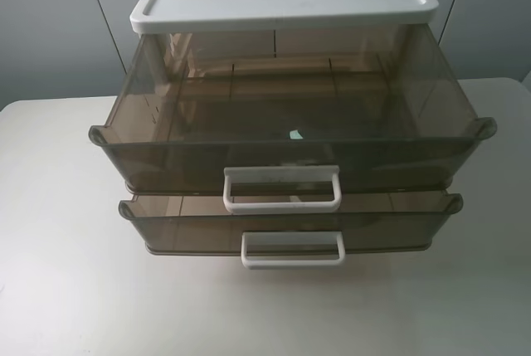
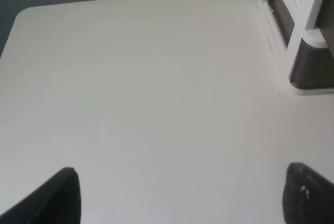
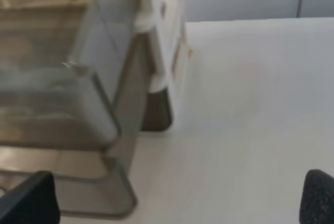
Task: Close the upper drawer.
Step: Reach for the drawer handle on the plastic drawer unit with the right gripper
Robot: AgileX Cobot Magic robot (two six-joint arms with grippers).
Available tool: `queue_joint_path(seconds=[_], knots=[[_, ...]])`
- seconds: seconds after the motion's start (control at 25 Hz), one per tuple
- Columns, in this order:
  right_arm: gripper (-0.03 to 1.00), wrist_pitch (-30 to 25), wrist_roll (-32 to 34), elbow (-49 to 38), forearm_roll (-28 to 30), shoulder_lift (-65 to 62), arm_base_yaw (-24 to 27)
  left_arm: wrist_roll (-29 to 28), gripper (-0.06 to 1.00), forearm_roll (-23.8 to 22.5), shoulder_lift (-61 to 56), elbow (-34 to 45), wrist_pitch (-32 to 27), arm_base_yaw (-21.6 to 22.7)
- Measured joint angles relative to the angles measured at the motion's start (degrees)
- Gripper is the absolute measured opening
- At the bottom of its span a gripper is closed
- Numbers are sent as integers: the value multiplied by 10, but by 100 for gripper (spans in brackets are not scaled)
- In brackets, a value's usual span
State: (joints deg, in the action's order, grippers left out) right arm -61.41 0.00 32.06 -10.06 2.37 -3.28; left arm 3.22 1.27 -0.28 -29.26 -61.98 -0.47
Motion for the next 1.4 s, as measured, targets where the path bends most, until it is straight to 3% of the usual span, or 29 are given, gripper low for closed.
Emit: queue_joint_path(seconds=[0.16, 0.36, 0.52, 0.72, 0.88, 1.12, 1.4], knots=[[70, 8, -32, 73, -18, 80, 0, -1, 74, 0, 0, 0, 0, 0], [70, 9, -162, 152, -108, 206, -7, -2, 74, 0, 0, 0, 0, 0], [70, 9, -265, 183, -175, 291, -50, -2, 74, 0, 0, 0, 0, 0], [70, 10, -340, 204, -195, 374, -117, -1, 74, 0, 0, 0, 0, 0], [70, 26, -356, 217, -195, 425, -191, -1, 74, 0, 0, 0, 0, 0], [70, 57, -368, 235, -185, 472, -349, -1, 74, 0, 0, 0, 0, 0], [70, 55, -368, 235, -120, 531, -515, -1, 74, 0, 0, 0, 0, 0]])
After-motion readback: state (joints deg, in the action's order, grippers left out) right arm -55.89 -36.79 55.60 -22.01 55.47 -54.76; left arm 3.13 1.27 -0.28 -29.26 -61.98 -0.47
